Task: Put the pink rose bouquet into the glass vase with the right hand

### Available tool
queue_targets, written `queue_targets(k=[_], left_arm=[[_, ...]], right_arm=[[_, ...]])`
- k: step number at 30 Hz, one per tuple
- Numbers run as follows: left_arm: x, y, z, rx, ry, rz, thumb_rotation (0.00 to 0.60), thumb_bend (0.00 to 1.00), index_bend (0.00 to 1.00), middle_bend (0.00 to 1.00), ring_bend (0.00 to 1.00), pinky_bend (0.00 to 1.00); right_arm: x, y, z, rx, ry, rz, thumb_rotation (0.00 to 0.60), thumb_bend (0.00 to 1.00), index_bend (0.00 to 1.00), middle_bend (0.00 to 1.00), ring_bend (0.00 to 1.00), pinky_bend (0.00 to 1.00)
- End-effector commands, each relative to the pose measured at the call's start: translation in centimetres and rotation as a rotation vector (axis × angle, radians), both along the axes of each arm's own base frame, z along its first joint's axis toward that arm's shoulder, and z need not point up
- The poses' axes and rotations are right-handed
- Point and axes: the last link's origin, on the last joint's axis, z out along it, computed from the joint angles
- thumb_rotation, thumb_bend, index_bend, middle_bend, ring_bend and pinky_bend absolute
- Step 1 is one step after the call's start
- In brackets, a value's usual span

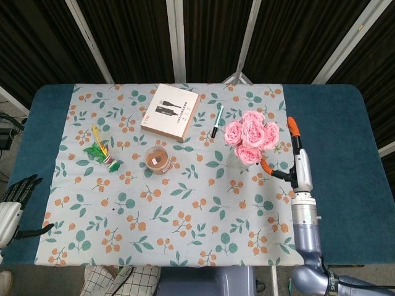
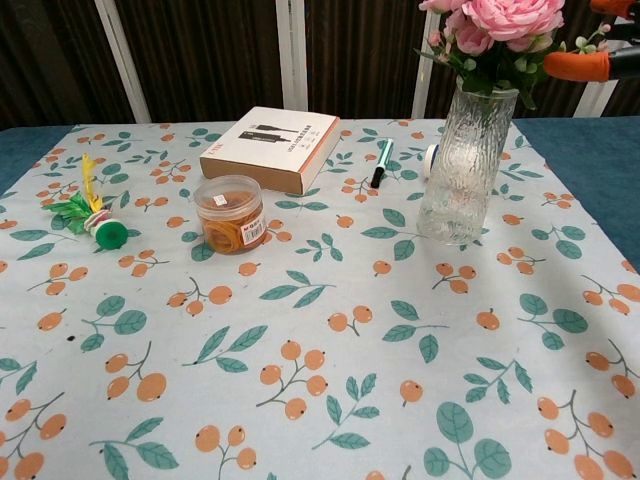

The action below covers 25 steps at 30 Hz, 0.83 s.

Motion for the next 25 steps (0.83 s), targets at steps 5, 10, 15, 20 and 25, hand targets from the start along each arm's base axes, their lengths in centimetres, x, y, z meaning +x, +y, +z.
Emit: queue_targets(k=[5, 10, 15, 20, 25], left_arm=[[0.0, 0.0, 0.0, 0.001, 0.002, -0.004, 0.6, 0.0, 0.0, 0.0, 0.0, 0.0], [0.0, 0.0, 0.1, 0.008, 0.014, -0.014, 0.6, 0.0, 0.0, 0.0, 0.0, 0.0], [-0.1, 0.1, 0.1, 0.015, 0.029, -0.02, 0.6, 0.0, 0.0, 0.0, 0.0, 0.0], [-0.2, 0.1, 0.1, 0.027, 0.049, -0.025, 0.6, 0.0, 0.0, 0.0, 0.0, 0.0], [-0.2, 0.0, 0.2, 0.039, 0.07, -0.032, 0.6, 0.0, 0.0, 0.0, 0.0, 0.0]], right_arm=[[-2.1, 1.6, 0.6, 0.043, 0.182, -0.001, 0.6, 0.27, 0.0, 0.0, 0.0, 0.0], [-5.7, 3.4, 2.0, 0.093, 0.467, -0.021, 0.6, 0.27, 0.0, 0.0, 0.0, 0.0], [-10.0, 6.9, 3.8, 0.129, 0.761, -0.075, 0.6, 0.27, 0.0, 0.0, 0.0, 0.0], [-12.6, 10.8, 5.3, 0.107, 1.017, -0.075, 0.6, 0.27, 0.0, 0.0, 0.0, 0.0], [-13.3, 13.1, 6.3, 0.09, 1.082, -0.093, 0.6, 0.27, 0.0, 0.0, 0.0, 0.0]])
